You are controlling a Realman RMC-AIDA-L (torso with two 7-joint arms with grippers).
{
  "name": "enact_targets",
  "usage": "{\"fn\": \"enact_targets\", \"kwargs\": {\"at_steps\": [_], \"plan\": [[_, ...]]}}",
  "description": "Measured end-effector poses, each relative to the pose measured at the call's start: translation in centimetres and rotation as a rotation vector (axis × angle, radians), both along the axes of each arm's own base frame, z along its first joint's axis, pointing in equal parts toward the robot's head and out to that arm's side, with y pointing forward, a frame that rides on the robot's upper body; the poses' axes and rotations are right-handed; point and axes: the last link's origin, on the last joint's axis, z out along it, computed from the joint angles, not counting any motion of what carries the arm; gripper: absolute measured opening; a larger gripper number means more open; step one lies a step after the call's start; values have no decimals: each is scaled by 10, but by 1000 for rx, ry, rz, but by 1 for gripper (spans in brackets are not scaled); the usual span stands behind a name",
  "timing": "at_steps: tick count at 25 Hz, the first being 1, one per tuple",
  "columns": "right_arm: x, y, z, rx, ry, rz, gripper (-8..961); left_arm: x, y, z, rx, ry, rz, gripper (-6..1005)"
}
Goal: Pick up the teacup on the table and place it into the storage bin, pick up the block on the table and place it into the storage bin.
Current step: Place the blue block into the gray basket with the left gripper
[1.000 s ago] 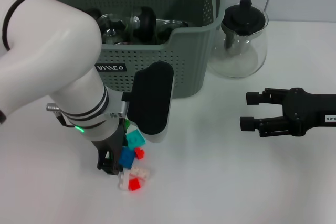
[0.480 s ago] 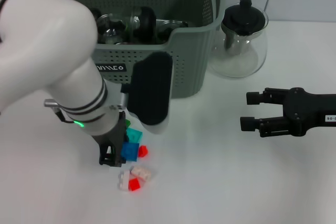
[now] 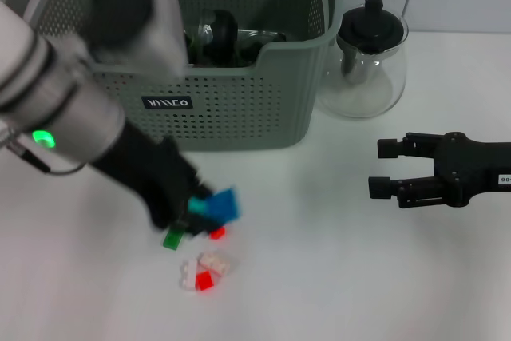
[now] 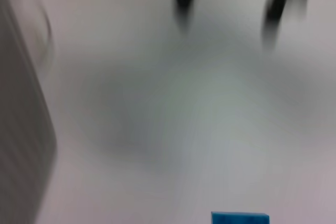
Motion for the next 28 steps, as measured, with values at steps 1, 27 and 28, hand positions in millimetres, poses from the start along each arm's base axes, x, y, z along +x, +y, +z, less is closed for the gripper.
{"fn": "enact_targets", "kwargs": {"at_steps": [1, 27, 28], "plan": [[-1, 0, -1, -1, 1, 1, 945, 8, 2, 10, 15, -96, 35, 405], [-8, 4, -3, -15, 1, 15, 945, 3, 177, 45, 779, -21, 356, 406], [-8, 4, -3, -15, 0, 15, 945, 2, 178, 43, 784, -15, 356, 406]]}}
